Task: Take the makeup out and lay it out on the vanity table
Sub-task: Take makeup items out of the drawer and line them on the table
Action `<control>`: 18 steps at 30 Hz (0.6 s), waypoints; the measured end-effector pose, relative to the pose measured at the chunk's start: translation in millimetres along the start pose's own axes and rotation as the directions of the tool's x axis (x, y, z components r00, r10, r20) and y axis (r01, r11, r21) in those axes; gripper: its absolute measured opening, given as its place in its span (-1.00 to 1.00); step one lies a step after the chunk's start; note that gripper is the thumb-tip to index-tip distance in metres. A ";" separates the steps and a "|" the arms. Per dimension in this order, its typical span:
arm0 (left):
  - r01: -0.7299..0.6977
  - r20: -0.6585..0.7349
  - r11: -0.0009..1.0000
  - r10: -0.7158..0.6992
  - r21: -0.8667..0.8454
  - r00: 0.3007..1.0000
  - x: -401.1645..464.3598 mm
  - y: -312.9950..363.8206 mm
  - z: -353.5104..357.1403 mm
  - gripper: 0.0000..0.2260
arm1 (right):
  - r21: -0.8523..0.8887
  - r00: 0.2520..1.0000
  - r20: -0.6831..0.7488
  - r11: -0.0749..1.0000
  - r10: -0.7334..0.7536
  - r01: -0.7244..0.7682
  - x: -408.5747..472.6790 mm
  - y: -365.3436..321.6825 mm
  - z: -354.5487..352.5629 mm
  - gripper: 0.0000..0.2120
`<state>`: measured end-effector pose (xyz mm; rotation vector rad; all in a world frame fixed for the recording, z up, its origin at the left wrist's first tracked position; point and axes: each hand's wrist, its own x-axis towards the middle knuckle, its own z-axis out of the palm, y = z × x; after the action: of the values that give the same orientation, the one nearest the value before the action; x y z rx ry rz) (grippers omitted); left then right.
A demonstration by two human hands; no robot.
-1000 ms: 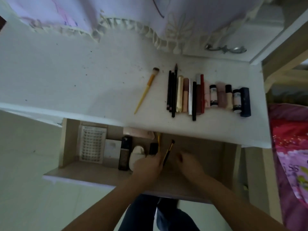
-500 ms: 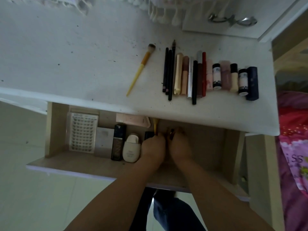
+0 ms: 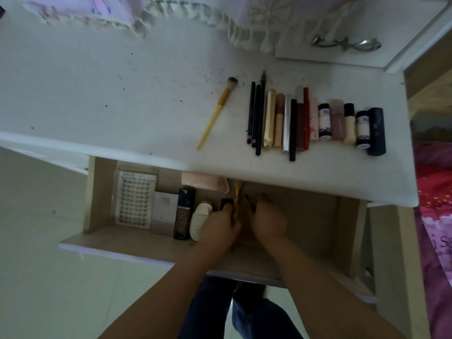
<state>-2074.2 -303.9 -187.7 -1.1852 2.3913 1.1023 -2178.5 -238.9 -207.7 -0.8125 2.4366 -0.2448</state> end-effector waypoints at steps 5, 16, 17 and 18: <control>-0.237 -0.076 0.968 0.231 -0.082 0.970 -46.9 8.4 -68.2 -0.88 | 0.102 0.976 0.149 0.984 -0.160 0.145 -46.6 -16.4 -69.3 -0.81; -0.048 -0.208 0.972 0.097 0.229 0.973 80.8 71.8 -232.9 -0.78 | 0.341 0.963 -0.240 0.919 -0.119 0.198 49.9 -124.4 -199.0 -0.78; -0.039 -0.169 0.966 0.084 0.255 0.982 91.5 73.6 -229.4 -0.77 | 0.244 0.960 -0.253 0.953 -0.118 0.181 60.9 -129.3 -193.9 -0.76; -0.034 -0.133 0.961 0.073 0.275 0.988 99.3 75.6 -224.4 -0.75 | 0.150 0.957 -0.262 0.974 -0.127 0.171 69.8 -132.2 -187.7 -0.75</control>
<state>-2172.8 -494.7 -46.9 -1.1431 2.5926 0.6912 -2263.5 -386.9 -39.2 -0.9381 2.5421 -0.6418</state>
